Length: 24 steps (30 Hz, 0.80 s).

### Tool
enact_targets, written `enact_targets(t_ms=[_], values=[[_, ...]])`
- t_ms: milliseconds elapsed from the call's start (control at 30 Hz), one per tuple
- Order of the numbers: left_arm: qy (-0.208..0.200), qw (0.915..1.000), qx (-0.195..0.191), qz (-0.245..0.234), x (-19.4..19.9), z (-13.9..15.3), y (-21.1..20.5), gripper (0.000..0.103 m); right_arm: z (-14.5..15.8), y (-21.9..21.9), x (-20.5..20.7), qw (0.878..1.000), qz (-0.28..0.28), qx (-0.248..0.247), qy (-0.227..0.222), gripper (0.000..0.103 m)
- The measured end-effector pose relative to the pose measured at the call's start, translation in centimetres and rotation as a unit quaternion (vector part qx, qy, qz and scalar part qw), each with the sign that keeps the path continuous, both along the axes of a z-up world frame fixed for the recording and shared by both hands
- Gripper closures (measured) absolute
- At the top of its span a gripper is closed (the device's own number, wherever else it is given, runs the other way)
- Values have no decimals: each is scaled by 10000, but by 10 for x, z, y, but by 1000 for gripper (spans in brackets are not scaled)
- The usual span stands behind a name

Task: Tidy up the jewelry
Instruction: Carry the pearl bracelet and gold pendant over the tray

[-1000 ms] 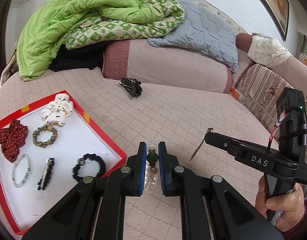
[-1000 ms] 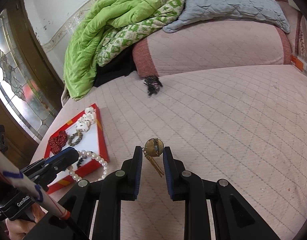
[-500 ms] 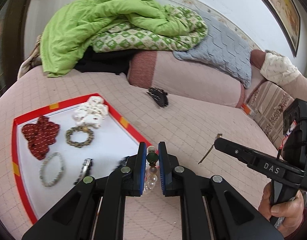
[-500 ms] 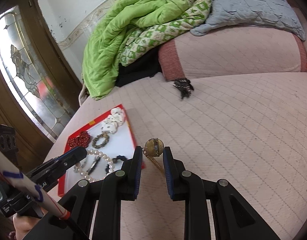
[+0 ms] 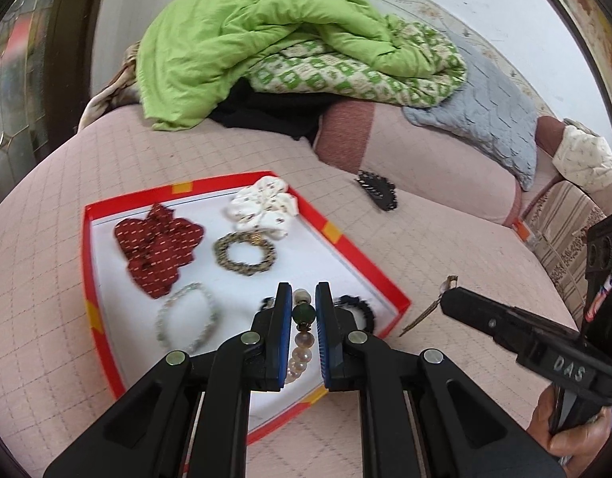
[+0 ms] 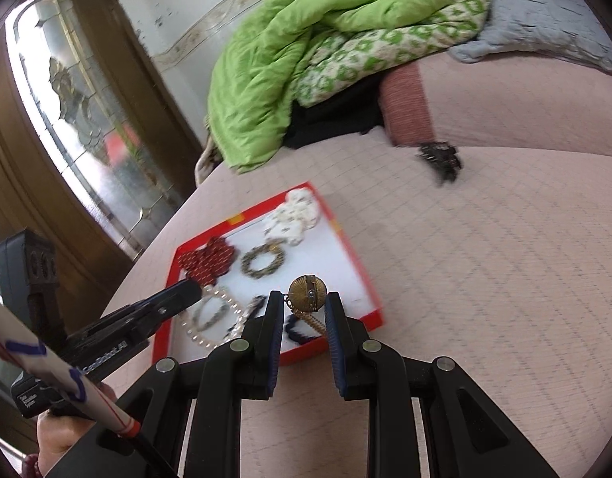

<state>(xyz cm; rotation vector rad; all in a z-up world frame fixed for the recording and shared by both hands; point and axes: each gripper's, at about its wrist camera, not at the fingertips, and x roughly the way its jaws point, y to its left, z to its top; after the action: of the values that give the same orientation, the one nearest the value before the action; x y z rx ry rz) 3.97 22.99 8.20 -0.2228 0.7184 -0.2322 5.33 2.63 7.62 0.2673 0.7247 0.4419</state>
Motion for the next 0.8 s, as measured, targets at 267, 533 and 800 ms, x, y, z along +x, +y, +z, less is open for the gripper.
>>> enact_targets(t_ms=[267, 533, 800], values=[[94, 9998, 20, 198, -9, -5, 22, 92, -4, 47, 1, 9990, 454, 32, 43, 80], [343, 9986, 11, 414, -11, -17, 39, 92, -26, 66, 5, 9973, 669, -47, 292, 80], [730, 9959, 148, 507, -5, -36, 42, 92, -50, 72, 13, 9963, 656, -281, 486, 80]])
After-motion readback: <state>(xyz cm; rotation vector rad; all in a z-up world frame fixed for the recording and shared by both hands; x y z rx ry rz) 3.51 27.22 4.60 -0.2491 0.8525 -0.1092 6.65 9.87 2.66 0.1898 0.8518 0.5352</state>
